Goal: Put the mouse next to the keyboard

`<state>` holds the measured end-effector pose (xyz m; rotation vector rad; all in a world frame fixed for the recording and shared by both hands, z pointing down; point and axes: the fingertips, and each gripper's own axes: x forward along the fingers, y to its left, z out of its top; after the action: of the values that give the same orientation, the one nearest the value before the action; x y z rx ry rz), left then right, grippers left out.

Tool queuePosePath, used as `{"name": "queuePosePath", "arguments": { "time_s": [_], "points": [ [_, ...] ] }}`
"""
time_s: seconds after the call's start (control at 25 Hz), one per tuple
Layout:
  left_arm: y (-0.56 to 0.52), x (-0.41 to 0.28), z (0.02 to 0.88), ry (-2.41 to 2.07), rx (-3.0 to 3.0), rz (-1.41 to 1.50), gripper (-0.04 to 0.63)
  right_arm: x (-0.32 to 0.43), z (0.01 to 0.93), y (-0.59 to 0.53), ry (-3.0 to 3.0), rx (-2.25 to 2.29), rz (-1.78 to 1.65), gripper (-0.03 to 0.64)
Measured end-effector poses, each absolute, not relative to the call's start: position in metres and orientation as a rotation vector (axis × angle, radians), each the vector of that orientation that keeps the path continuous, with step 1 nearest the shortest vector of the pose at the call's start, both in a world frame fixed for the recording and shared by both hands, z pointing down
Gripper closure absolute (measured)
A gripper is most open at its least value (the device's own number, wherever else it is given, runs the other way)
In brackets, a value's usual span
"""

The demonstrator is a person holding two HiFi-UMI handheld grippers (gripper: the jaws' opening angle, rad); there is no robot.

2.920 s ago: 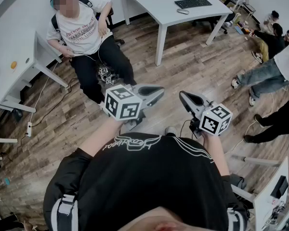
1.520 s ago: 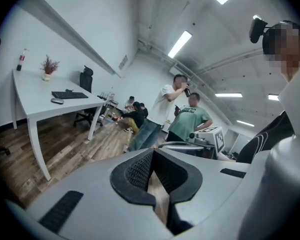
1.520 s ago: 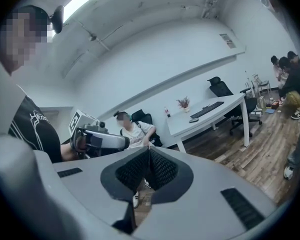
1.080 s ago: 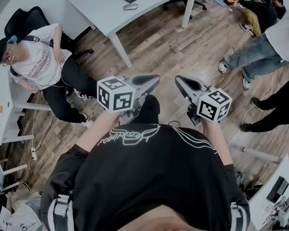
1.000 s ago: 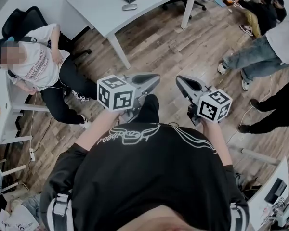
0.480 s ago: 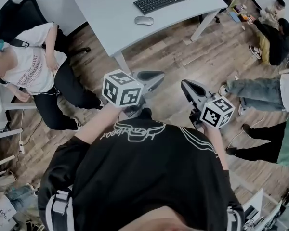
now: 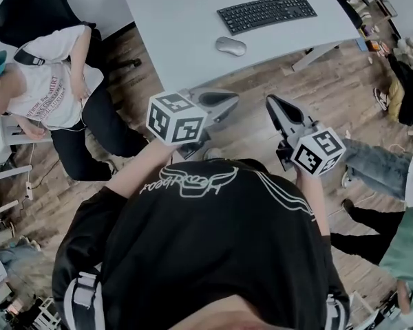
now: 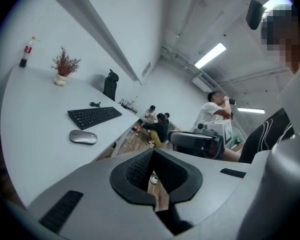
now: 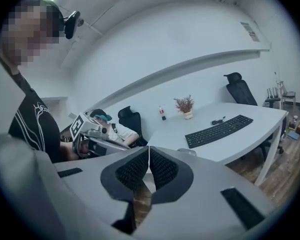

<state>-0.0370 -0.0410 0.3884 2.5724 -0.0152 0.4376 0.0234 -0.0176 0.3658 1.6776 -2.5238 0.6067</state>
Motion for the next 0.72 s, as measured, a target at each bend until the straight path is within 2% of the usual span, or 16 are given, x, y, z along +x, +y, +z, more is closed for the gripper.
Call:
{"name": "queuePosePath", "arguments": {
  "time_s": [0.72],
  "points": [
    [-0.134, -0.027, 0.399, -0.377, 2.446, 0.381, 0.589, 0.032, 0.395, -0.125, -2.627, 1.163, 0.625, 0.606]
  ]
}}
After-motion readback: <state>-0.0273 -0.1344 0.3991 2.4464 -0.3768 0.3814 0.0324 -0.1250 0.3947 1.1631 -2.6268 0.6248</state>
